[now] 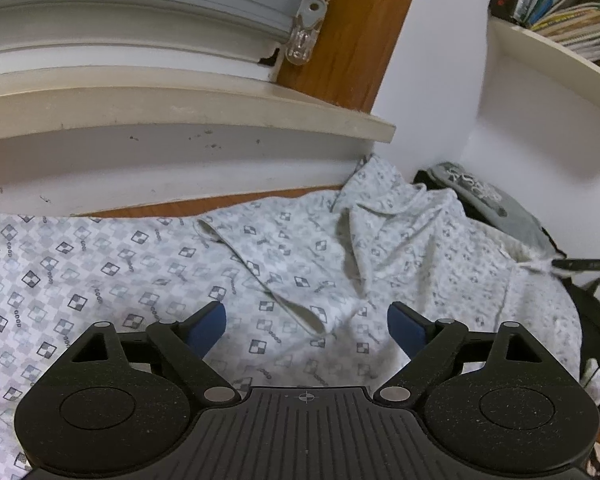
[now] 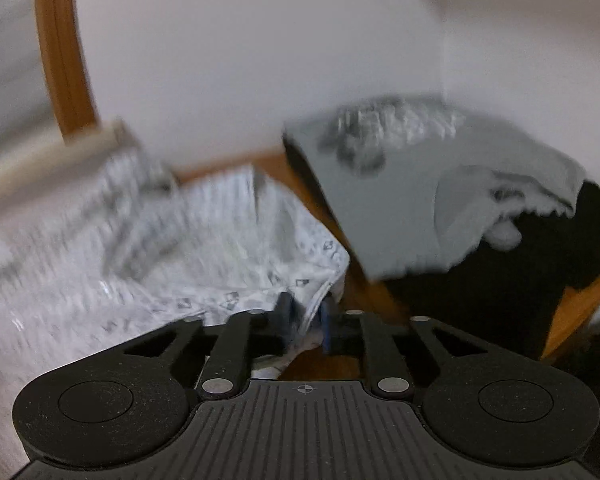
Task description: Fold clothes
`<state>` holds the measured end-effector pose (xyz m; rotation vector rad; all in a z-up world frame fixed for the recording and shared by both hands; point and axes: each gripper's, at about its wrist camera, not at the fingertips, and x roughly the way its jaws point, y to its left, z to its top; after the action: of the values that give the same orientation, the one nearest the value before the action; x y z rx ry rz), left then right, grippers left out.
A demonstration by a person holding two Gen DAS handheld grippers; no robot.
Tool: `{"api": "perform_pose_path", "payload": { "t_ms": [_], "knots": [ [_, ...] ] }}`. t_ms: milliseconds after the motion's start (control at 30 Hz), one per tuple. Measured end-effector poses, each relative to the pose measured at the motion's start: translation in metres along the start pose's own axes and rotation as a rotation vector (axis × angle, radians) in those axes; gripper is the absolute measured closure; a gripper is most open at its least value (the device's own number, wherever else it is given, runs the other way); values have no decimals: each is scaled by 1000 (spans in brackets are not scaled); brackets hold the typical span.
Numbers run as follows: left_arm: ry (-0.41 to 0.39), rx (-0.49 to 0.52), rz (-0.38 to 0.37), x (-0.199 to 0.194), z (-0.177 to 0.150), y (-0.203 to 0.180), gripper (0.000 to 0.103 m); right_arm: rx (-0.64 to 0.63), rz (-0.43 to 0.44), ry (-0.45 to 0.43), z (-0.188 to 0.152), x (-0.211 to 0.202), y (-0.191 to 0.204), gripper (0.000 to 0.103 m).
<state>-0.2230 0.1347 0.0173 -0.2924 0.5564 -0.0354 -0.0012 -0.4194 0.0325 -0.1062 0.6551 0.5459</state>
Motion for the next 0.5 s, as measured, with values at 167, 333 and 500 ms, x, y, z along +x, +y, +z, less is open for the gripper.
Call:
{"api": "perform_pose_path", "payload": {
  "t_ms": [167,333,500],
  "knots": [
    [17,-9,11,2,0,2,13,-56,-47,-105,9,-10,28,50],
    [22,4,29,0,-1,2,12,-135,107,-106,20,-1,66,48],
    [48,17,35,1,-3,-1,7,-189,188,-77,25,23,97,46]
  ]
}}
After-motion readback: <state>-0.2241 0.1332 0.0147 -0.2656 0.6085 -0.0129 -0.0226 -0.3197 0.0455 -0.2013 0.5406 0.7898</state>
